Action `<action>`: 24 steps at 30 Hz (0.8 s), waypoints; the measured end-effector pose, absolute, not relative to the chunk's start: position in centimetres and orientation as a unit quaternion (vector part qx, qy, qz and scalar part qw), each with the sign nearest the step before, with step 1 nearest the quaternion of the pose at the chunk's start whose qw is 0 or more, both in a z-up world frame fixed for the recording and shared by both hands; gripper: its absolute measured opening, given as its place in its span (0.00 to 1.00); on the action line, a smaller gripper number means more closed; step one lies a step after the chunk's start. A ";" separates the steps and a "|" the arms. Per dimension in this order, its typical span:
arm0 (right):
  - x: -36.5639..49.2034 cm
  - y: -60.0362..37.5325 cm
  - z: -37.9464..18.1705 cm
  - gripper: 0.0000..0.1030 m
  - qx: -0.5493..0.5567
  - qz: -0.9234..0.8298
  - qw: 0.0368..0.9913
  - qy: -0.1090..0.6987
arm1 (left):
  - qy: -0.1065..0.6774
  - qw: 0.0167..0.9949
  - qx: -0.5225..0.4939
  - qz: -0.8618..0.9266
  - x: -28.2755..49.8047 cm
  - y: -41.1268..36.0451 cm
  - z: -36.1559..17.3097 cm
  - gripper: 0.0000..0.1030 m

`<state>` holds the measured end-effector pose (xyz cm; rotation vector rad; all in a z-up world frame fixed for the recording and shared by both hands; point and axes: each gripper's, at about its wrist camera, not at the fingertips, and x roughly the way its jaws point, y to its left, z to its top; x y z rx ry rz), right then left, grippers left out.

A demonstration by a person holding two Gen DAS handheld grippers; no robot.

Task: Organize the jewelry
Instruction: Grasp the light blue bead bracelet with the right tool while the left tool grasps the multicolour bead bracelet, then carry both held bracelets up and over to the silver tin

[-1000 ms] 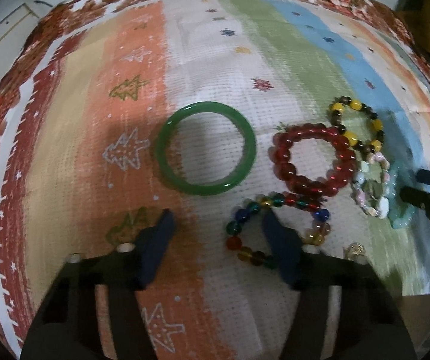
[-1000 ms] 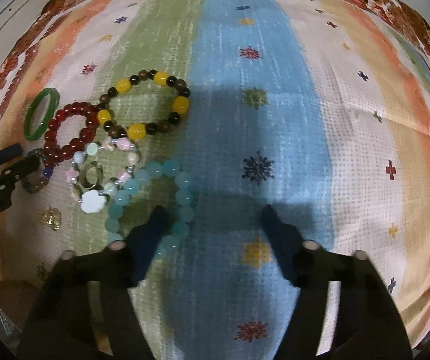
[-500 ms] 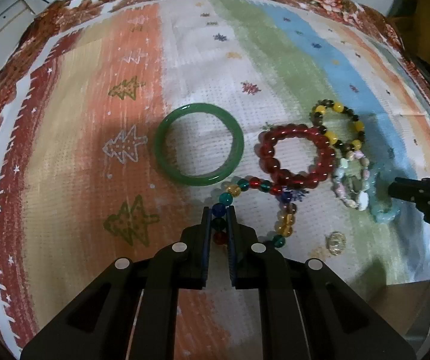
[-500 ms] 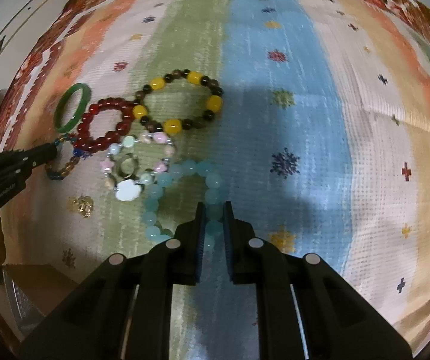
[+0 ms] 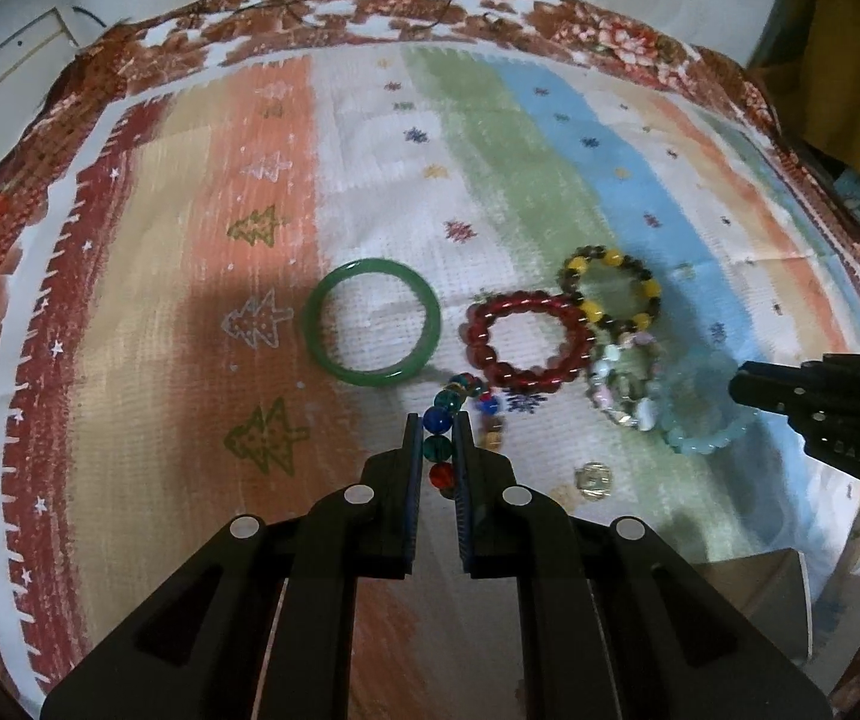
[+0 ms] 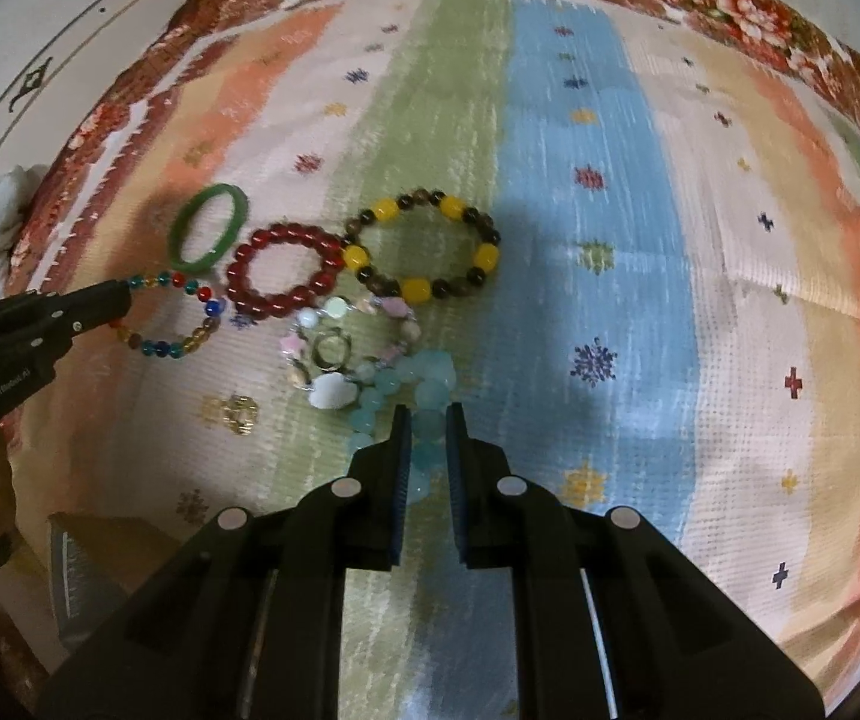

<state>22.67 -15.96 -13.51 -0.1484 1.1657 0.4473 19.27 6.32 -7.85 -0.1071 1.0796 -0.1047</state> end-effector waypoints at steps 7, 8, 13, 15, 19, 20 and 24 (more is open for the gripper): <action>21.1 -15.3 -11.1 0.13 -0.064 0.231 0.818 0.523 | 0.495 0.866 -0.053 -0.058 17.9 5.7 -6.0 0.09; 20.9 -15.2 -10.9 0.13 -0.064 0.233 0.818 0.521 | 0.492 0.867 -0.054 -0.059 17.7 5.7 -5.8 0.09; 19.7 -15.2 -9.4 0.13 -0.065 0.239 0.827 0.505 | 0.481 0.872 -0.057 -0.063 16.5 5.4 -4.7 0.09; 19.2 -15.3 -8.8 0.13 -0.060 0.244 0.829 0.499 | 0.477 0.875 -0.057 -0.061 16.0 5.3 -4.3 0.09; 17.9 -15.3 -7.8 0.13 -0.060 0.252 0.834 0.488 | 0.466 0.880 -0.064 -0.058 15.1 5.5 -3.6 0.09; 17.6 -15.2 -7.7 0.13 -0.061 0.255 0.834 0.486 | 0.463 0.882 -0.069 -0.058 14.7 5.7 -3.3 0.09; 16.1 -14.8 -6.5 0.13 -0.063 0.268 0.838 0.472 | 0.445 0.890 -0.077 -0.063 13.2 6.0 -2.0 0.09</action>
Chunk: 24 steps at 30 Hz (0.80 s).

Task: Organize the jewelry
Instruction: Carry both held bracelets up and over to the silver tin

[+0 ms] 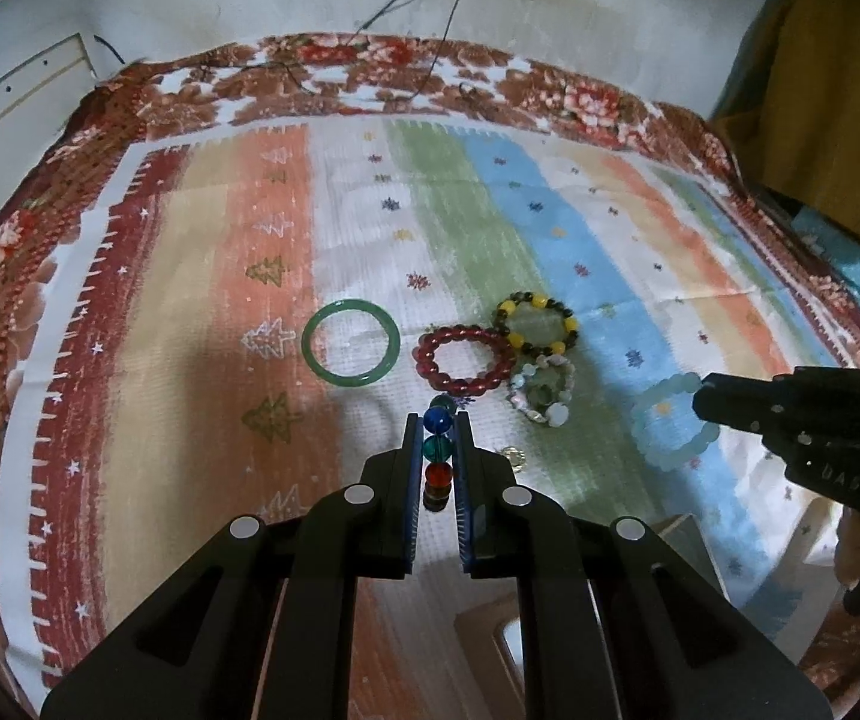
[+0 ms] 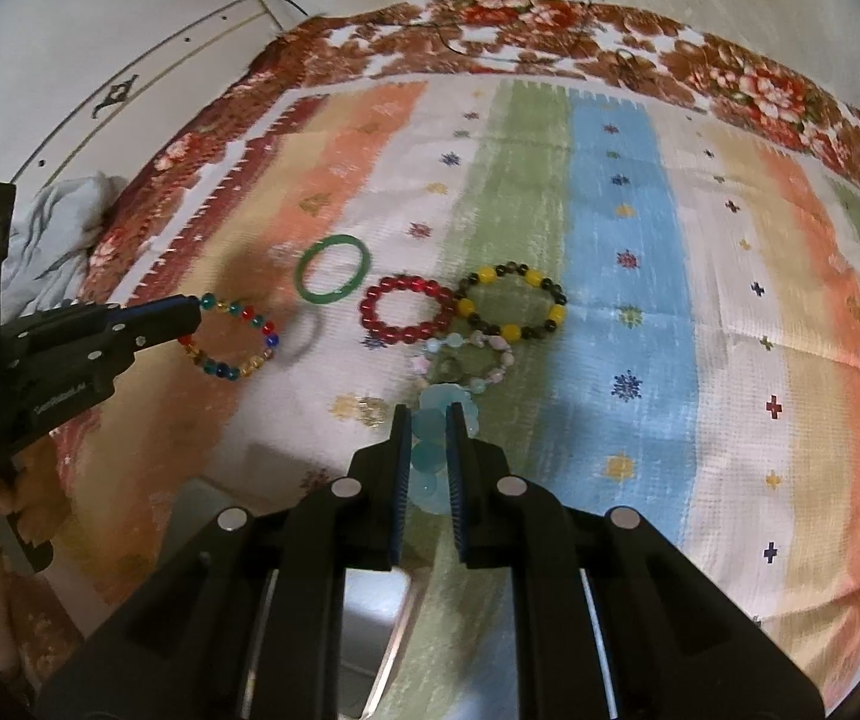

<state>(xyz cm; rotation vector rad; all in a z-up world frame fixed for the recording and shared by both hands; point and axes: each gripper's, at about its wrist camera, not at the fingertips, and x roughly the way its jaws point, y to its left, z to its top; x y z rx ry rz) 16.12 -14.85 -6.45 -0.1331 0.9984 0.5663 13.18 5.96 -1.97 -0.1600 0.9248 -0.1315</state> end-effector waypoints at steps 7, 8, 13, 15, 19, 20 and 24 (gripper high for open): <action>13.4 -14.8 -4.5 0.13 -0.058 0.291 0.843 0.450 | 0.418 0.901 -0.087 -0.079 10.6 6.0 0.0 0.09; 13.0 -14.8 -4.2 0.13 -0.057 0.293 0.844 0.446 | 0.415 0.902 -0.087 -0.081 10.2 5.9 0.2 0.09; 11.5 -15.0 -3.6 0.13 -0.056 0.301 0.846 0.437 | 0.404 0.906 -0.084 -0.096 8.6 5.0 1.3 0.09; 10.9 -15.1 -3.2 0.13 -0.054 0.306 0.847 0.432 | 0.397 0.908 -0.085 -0.103 8.0 4.7 1.7 0.09; 9.8 -15.5 -2.8 0.13 -0.046 0.317 0.846 0.426 | 0.390 0.910 -0.081 -0.115 6.7 3.9 2.1 0.09; 9.5 -15.6 -2.8 0.13 -0.045 0.320 0.845 0.426 | 0.389 0.910 -0.081 -0.119 6.3 3.6 2.1 0.09; 8.2 -15.6 -2.9 0.13 -0.045 0.332 0.841 0.425 | 0.392 0.907 -0.080 -0.134 5.3 3.1 1.8 0.09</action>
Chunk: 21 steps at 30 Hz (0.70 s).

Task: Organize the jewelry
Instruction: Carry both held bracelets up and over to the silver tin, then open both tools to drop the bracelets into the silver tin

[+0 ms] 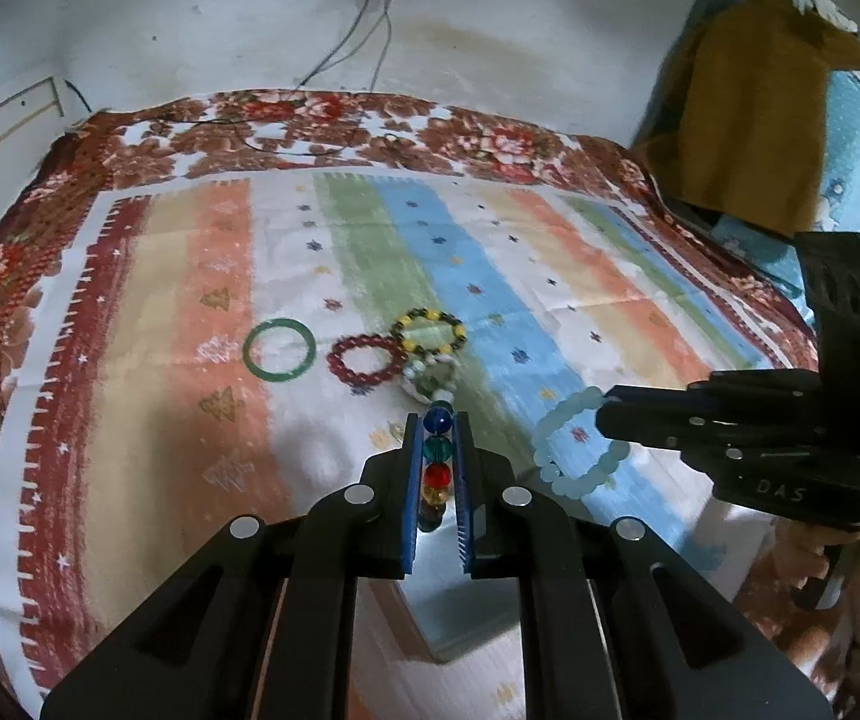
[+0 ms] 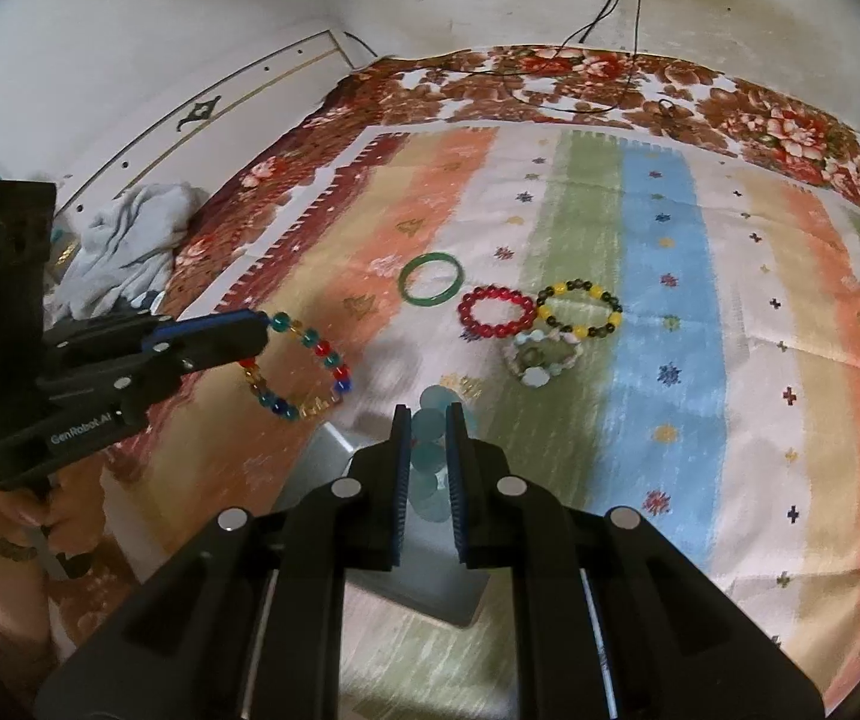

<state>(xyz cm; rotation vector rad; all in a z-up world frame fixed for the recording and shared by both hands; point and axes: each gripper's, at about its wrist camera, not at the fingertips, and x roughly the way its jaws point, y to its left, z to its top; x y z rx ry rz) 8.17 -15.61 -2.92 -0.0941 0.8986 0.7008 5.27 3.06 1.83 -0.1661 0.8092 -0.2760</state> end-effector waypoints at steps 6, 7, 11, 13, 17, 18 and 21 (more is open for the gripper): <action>6.9 -16.0 -3.6 0.13 -0.040 0.338 0.836 0.431 | 0.401 0.902 -0.066 -0.148 4.0 1.4 0.9 0.09; 6.9 -16.0 -3.6 0.13 -0.040 0.338 0.836 0.431 | 0.402 0.901 -0.065 -0.149 3.9 1.2 0.8 0.09; 6.9 -15.9 -3.7 0.13 -0.040 0.339 0.833 0.435 | 0.407 0.898 -0.059 -0.153 3.7 0.6 0.5 0.09; 7.0 -16.0 -4.0 0.13 -0.038 0.340 0.830 0.440 | 0.412 0.896 -0.057 -0.156 3.8 0.3 0.2 0.09; 7.6 -16.8 -4.0 0.33 -0.019 0.326 0.839 0.436 | 0.409 0.898 -0.057 -0.154 4.0 0.5 0.0 0.47; 7.7 -17.0 -3.9 0.42 -0.022 0.319 0.844 0.431 | 0.407 0.899 -0.059 -0.152 4.1 0.7 0.0 0.48; 8.2 -17.2 -4.0 0.43 -0.031 0.304 0.850 0.430 | 0.403 0.902 -0.068 -0.139 4.4 1.5 0.1 0.48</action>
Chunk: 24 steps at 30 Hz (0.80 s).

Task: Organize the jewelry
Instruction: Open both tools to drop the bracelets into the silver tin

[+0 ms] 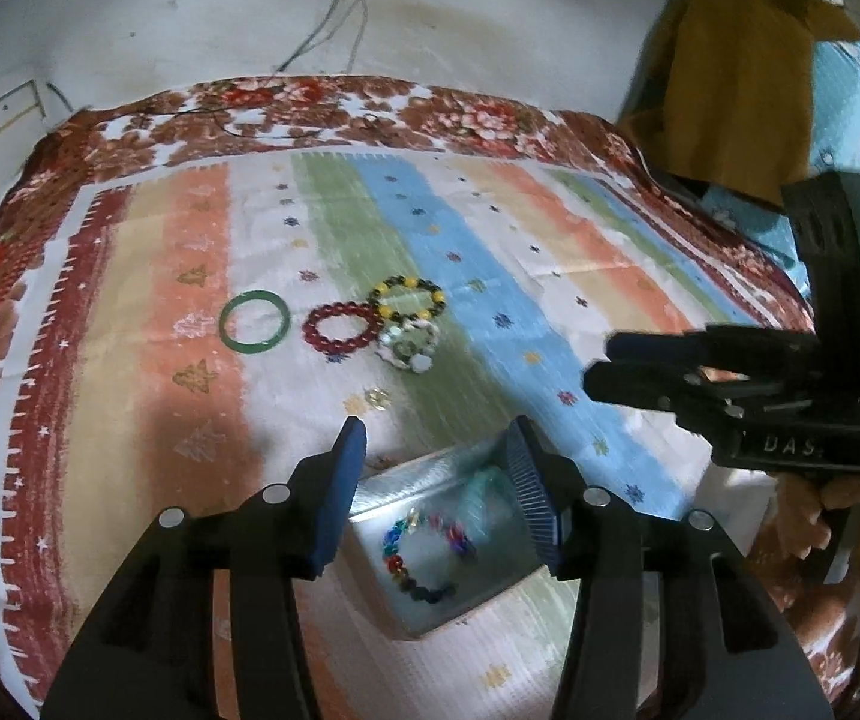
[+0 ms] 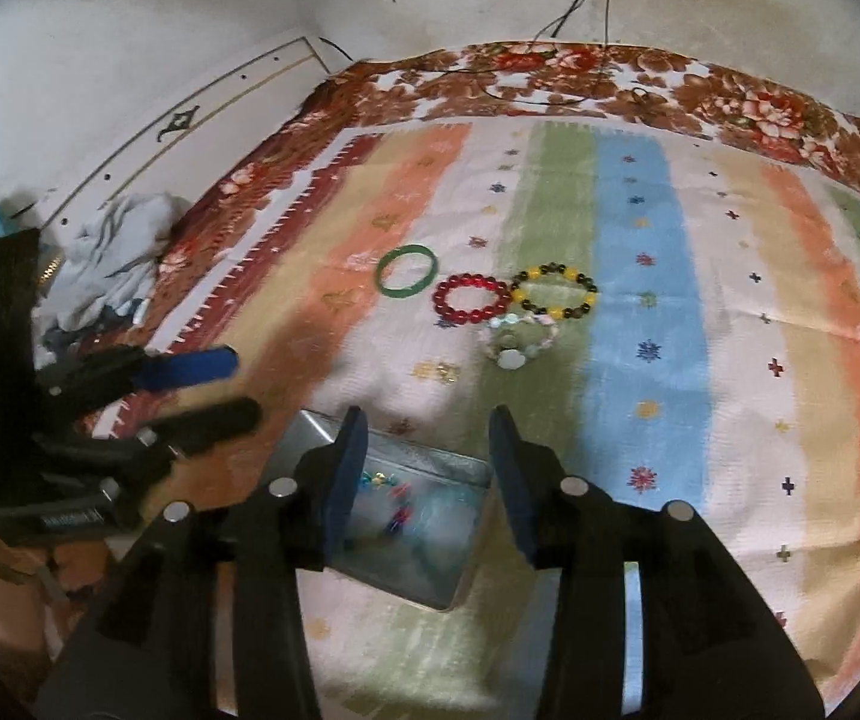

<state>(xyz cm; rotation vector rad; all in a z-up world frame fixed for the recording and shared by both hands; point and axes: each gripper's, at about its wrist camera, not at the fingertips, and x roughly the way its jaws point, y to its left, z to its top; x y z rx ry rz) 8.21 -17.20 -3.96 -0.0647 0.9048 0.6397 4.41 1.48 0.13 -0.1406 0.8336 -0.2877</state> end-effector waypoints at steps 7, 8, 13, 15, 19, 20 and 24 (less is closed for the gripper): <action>9.9 -17.3 -5.0 0.53 -0.036 0.274 0.853 0.443 | 0.410 0.904 -0.076 -0.096 6.1 3.8 -0.4 0.56; 10.1 -17.3 -5.0 0.56 -0.037 0.270 0.855 0.442 | 0.412 0.904 -0.075 -0.089 6.5 4.0 -0.6 0.59; 12.0 -17.4 -5.6 0.63 -0.033 0.248 0.859 0.447 | 0.426 0.898 -0.077 -0.073 8.2 5.0 -1.4 0.62; 12.6 -17.5 -6.0 0.64 -0.033 0.242 0.858 0.452 | 0.431 0.896 -0.082 -0.071 8.9 5.2 -1.6 0.64; 13.9 -18.0 -6.5 0.68 -0.026 0.229 0.857 0.461 | 0.438 0.892 -0.089 -0.072 10.0 5.5 -2.0 0.68; 14.1 -18.1 -6.6 0.68 -0.022 0.226 0.857 0.463 | 0.440 0.891 -0.089 -0.072 10.3 5.5 -2.2 0.69; 15.2 -18.7 -7.0 0.68 -0.011 0.211 0.859 0.467 | 0.444 0.890 -0.087 -0.062 11.2 5.6 -2.6 0.70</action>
